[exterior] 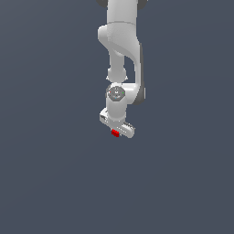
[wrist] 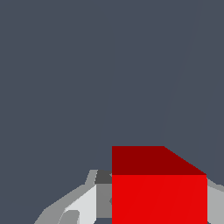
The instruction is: Pick up the red cube and move it to a goal position.
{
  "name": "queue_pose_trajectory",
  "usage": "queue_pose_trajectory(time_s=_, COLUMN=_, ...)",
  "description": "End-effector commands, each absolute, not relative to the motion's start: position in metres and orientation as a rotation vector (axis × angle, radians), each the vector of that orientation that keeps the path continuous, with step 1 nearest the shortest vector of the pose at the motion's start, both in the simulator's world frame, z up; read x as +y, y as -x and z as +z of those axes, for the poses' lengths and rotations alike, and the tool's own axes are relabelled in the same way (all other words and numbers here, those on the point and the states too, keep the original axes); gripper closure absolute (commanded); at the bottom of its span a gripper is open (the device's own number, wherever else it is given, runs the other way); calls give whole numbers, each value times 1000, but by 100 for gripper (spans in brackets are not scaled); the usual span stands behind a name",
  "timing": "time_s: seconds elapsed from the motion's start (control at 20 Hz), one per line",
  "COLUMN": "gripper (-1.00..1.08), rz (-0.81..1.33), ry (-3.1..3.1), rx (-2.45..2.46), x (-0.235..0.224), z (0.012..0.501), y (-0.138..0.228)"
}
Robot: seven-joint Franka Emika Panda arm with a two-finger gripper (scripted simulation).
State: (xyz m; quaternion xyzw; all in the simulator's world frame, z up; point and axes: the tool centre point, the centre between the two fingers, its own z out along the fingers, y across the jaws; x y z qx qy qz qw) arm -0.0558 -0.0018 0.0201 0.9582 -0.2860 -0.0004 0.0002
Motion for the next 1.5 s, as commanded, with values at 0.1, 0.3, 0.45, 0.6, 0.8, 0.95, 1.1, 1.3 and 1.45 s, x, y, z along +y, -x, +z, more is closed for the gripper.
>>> queue_pose_trajectory(time_s=0.1, gripper=108, rz=0, ry=-3010, rx=-899, x=-2, z=28, y=54)
queue_pose_trajectory(time_s=0.3, gripper=108, rz=0, ry=-3010, rx=-899, x=-2, z=44, y=51)
queue_pose_trajectory(time_s=0.45, gripper=108, rz=0, ry=-3010, rx=-899, x=-2, z=63, y=47)
queue_pose_trajectory(time_s=0.6, gripper=108, rz=-1, ry=-3010, rx=-899, x=-2, z=86, y=42)
queue_pose_trajectory(time_s=0.8, gripper=108, rz=0, ry=-3009, rx=-900, x=-2, z=124, y=35)
queue_pose_trajectory(time_s=0.95, gripper=108, rz=0, ry=-3009, rx=-900, x=-3, z=156, y=28)
queue_pose_trajectory(time_s=1.1, gripper=108, rz=0, ry=-3008, rx=-901, x=-3, z=187, y=21)
queue_pose_trajectory(time_s=1.3, gripper=108, rz=0, ry=-3008, rx=-901, x=-3, z=229, y=12)
queue_pose_trajectory(time_s=1.45, gripper=108, rz=0, ry=-3008, rx=-901, x=-3, z=259, y=6)
